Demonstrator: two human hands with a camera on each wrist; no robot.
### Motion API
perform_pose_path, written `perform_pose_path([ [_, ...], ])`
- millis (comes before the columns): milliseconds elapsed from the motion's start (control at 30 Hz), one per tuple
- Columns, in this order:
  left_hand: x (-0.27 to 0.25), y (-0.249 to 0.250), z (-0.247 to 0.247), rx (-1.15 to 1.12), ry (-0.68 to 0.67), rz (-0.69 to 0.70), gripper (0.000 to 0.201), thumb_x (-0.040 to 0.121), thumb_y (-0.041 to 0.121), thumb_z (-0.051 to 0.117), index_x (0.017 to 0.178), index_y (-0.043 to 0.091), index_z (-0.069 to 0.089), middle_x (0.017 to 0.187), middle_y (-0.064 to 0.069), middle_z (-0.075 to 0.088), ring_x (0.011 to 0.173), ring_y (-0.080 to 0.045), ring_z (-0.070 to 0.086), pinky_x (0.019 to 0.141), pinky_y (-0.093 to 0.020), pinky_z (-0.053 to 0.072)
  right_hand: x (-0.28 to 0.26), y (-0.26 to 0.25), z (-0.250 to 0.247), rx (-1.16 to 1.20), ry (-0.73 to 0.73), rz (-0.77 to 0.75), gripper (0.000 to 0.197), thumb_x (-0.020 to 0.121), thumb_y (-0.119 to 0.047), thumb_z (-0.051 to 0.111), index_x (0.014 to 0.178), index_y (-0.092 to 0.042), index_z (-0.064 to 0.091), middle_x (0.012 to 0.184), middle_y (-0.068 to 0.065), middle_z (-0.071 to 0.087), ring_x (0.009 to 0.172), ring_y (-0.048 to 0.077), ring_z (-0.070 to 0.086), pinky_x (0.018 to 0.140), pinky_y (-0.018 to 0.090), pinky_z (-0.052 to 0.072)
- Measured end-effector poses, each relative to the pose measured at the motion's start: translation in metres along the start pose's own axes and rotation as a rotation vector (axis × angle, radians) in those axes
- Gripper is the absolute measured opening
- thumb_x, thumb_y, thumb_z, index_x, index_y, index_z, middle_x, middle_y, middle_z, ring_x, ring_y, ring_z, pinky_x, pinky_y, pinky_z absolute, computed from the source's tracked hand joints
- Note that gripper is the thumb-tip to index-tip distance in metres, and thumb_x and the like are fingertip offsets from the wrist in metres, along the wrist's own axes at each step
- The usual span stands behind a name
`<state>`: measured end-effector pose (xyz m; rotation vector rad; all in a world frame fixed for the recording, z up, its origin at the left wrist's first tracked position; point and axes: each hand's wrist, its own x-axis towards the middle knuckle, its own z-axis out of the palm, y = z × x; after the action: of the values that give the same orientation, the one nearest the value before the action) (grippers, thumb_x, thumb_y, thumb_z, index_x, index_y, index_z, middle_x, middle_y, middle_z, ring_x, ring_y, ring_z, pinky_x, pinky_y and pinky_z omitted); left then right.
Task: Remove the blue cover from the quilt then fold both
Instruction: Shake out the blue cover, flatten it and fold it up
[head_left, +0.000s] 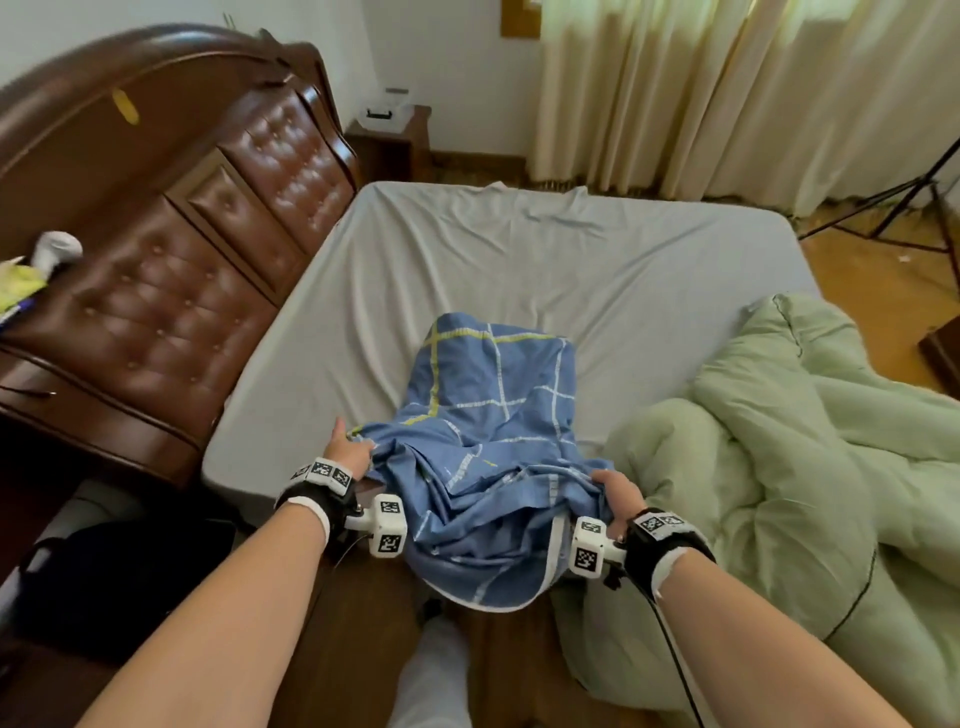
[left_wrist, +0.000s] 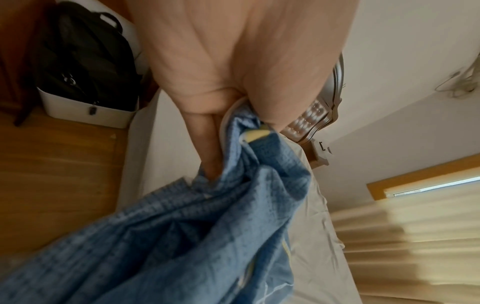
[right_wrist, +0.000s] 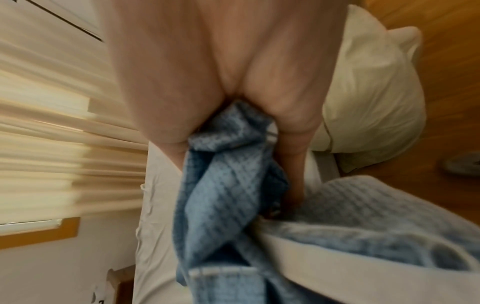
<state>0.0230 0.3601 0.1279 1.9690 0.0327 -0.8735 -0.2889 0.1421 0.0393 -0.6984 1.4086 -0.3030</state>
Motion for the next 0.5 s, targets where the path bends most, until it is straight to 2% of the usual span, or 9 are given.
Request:
perform_pose_path([
  [67, 0.018, 0.02, 0.008, -0.135, -0.059, -0.021, 0.057, 0.098, -0.002, 0.043, 0.148, 0.022, 0.032, 0.117, -0.02, 0.057, 0.098, -0.04, 0.059, 0.068, -0.046, 0.054, -0.006, -0.021, 0.013, 0.011, 0.041, -0.055, 0.066, 0.06, -0.017, 0.073, 0.12, 0.003, 0.055, 0.09, 0.02, 0.06, 0.066, 0.031, 0.062, 0.058, 0.041, 0.055],
  [100, 0.033, 0.03, 0.012, -0.15, -0.08, -0.04, 0.047, 0.097, -0.001, 0.044, 0.14, 0.017, 0.044, 0.119, -0.022, 0.059, 0.096, -0.04, 0.06, 0.065, -0.045, 0.056, -0.008, -0.036, 0.022, 0.069, 0.035, -0.08, 0.065, 0.067, -0.014, 0.072, 0.127, -0.002, 0.051, 0.098, 0.02, 0.061, 0.073, 0.032, 0.063, 0.065, 0.045, 0.057],
  [167, 0.069, 0.051, 0.017, -0.137, -0.091, -0.075, 0.032, 0.097, 0.004, 0.048, 0.127, 0.007, 0.054, 0.117, -0.023, 0.062, 0.09, -0.035, 0.063, 0.062, -0.037, 0.057, -0.019, -0.071, 0.049, 0.193, 0.039, -0.097, 0.02, 0.092, -0.01, 0.056, 0.111, -0.013, 0.052, 0.095, 0.01, 0.058, 0.075, 0.025, 0.059, 0.075, 0.039, 0.054],
  [200, 0.081, 0.064, 0.021, -0.173, -0.131, -0.094, 0.029, 0.097, 0.009, 0.05, 0.125, 0.003, 0.056, 0.112, -0.022, 0.064, 0.091, -0.034, 0.065, 0.063, -0.033, 0.057, -0.016, -0.086, 0.06, 0.248, 0.06, -0.106, 0.007, 0.098, -0.01, 0.048, 0.097, -0.016, 0.052, 0.087, 0.006, 0.058, 0.073, 0.02, 0.055, 0.072, 0.034, 0.052],
  [233, 0.098, 0.075, 0.026, -0.142, -0.145, -0.072, 0.027, 0.096, 0.015, 0.053, 0.119, 0.002, 0.06, 0.102, -0.019, 0.067, 0.09, -0.033, 0.068, 0.063, -0.031, 0.055, -0.006, -0.099, 0.07, 0.265, 0.077, -0.104, 0.016, 0.101, -0.012, 0.042, 0.087, -0.017, 0.05, 0.078, 0.005, 0.06, 0.072, 0.019, 0.053, 0.067, 0.032, 0.05],
  [300, 0.128, 0.1, 0.038, -0.205, -0.168, -0.103, 0.02, 0.095, 0.02, 0.053, 0.101, 0.005, 0.064, 0.082, -0.015, 0.069, 0.073, -0.029, 0.068, 0.061, -0.032, 0.054, 0.015, -0.125, 0.091, 0.295, 0.049, -0.108, 0.027, 0.102, -0.019, 0.039, 0.078, -0.013, 0.051, 0.07, 0.011, 0.06, 0.073, 0.025, 0.055, 0.065, 0.031, 0.051],
  [367, 0.158, 0.122, 0.053, -0.325, -0.187, -0.161, 0.017, 0.091, 0.02, 0.051, 0.095, 0.008, 0.063, 0.085, -0.014, 0.066, 0.071, -0.026, 0.064, 0.067, -0.035, 0.054, 0.04, -0.151, 0.114, 0.388, 0.054, -0.111, 0.034, 0.1, -0.025, 0.039, 0.077, -0.011, 0.06, 0.074, 0.017, 0.065, 0.081, 0.033, 0.063, 0.075, 0.034, 0.052],
  [400, 0.177, 0.131, 0.062, -0.348, -0.219, -0.17, 0.018, 0.089, 0.021, 0.052, 0.096, 0.01, 0.063, 0.09, -0.014, 0.066, 0.075, -0.025, 0.063, 0.069, -0.035, 0.052, 0.049, -0.165, 0.125, 0.421, 0.079, -0.121, 0.035, 0.099, -0.026, 0.039, 0.077, -0.012, 0.062, 0.072, 0.015, 0.068, 0.075, 0.03, 0.066, 0.076, 0.035, 0.051],
  [500, 0.222, 0.156, 0.091, -0.395, -0.309, -0.175, 0.023, 0.085, 0.027, 0.053, 0.101, 0.015, 0.065, 0.1, -0.009, 0.068, 0.094, -0.024, 0.062, 0.076, -0.033, 0.049, 0.083, -0.203, 0.152, 0.518, 0.134, -0.101, 0.027, 0.092, -0.025, 0.044, 0.07, -0.015, 0.055, 0.061, 0.007, 0.058, 0.055, 0.023, 0.056, 0.063, 0.028, 0.046],
])
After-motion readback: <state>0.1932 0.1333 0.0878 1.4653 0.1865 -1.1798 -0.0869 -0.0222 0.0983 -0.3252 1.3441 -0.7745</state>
